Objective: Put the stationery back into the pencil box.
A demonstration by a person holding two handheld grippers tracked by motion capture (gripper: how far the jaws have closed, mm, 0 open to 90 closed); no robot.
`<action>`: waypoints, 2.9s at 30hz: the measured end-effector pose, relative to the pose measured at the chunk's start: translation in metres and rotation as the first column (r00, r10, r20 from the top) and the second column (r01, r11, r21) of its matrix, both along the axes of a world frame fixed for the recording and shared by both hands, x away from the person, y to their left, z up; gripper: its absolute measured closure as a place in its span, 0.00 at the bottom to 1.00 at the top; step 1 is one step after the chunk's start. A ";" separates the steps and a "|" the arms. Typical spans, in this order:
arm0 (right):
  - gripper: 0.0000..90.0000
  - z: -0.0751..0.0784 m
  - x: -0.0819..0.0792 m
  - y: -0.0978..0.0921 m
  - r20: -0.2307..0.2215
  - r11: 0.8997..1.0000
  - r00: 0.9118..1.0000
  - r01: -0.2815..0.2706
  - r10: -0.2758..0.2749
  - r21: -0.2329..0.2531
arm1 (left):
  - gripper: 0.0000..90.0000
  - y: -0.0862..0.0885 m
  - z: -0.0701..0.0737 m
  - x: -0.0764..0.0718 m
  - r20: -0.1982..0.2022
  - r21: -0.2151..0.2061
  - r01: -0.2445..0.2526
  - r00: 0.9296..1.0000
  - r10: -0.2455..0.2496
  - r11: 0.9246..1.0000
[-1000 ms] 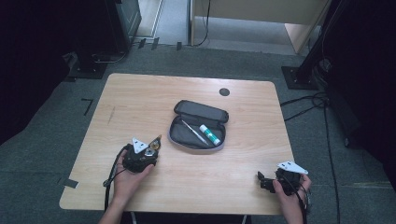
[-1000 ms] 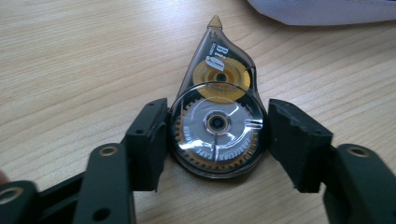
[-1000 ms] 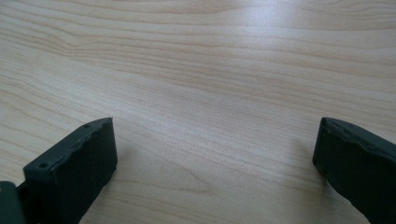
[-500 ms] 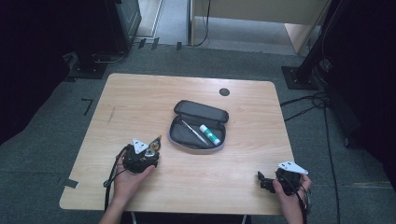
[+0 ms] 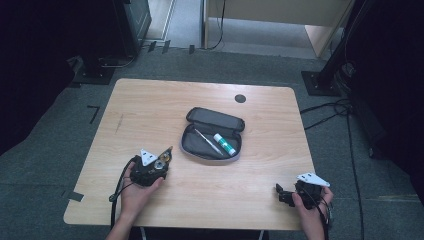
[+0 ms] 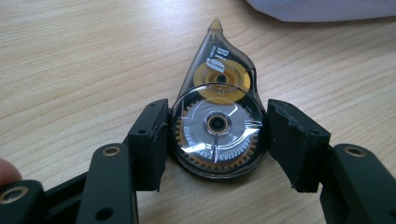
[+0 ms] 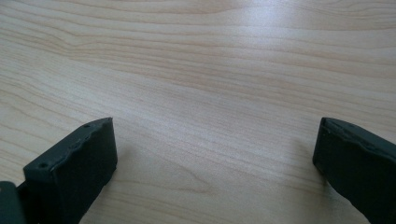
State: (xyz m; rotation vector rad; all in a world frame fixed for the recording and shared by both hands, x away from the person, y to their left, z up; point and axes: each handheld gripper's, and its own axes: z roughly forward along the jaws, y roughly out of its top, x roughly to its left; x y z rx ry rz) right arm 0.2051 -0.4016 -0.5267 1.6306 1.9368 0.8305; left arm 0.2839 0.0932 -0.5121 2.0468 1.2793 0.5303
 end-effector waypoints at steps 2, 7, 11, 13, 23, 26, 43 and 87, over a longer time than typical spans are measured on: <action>0.00 0.000 0.000 0.000 0.000 1.000 1.000 -0.001 0.001 0.000 | 0.47 0.002 0.002 -0.001 0.004 -0.011 -0.001 1.000 0.001 1.000; 0.00 0.000 0.000 0.000 0.000 1.000 1.000 -0.001 0.001 0.000 | 0.47 0.003 0.011 -0.003 0.018 -0.034 0.010 1.000 -0.010 0.999; 0.00 0.000 0.000 0.000 0.000 1.000 1.000 0.000 0.000 0.000 | 0.47 0.002 0.020 -0.004 0.036 -0.046 0.014 0.999 -0.012 0.999; 0.00 0.000 0.000 0.000 0.000 1.000 1.000 0.000 0.000 0.000 | 0.47 0.001 0.024 -0.004 0.042 -0.046 0.020 0.999 -0.018 0.999; 0.00 0.000 0.000 0.000 0.000 1.000 1.000 0.000 0.000 0.000 | 0.47 -0.004 0.037 0.001 0.065 -0.080 0.039 0.997 -0.034 0.996; 0.00 0.000 0.000 0.000 0.000 1.000 1.000 0.000 0.000 0.000 | 0.47 -0.008 0.039 0.003 0.065 -0.089 0.055 0.997 -0.049 0.994; 0.00 0.000 0.000 0.000 0.002 1.000 1.000 0.000 0.000 0.001 | 0.47 -0.031 0.047 0.017 0.074 -0.096 0.111 0.992 -0.104 0.989; 0.00 0.000 0.000 0.000 0.001 1.000 1.000 -0.003 0.003 -0.001 | 0.47 -0.069 0.045 0.063 0.002 -0.159 0.177 0.984 -0.179 0.971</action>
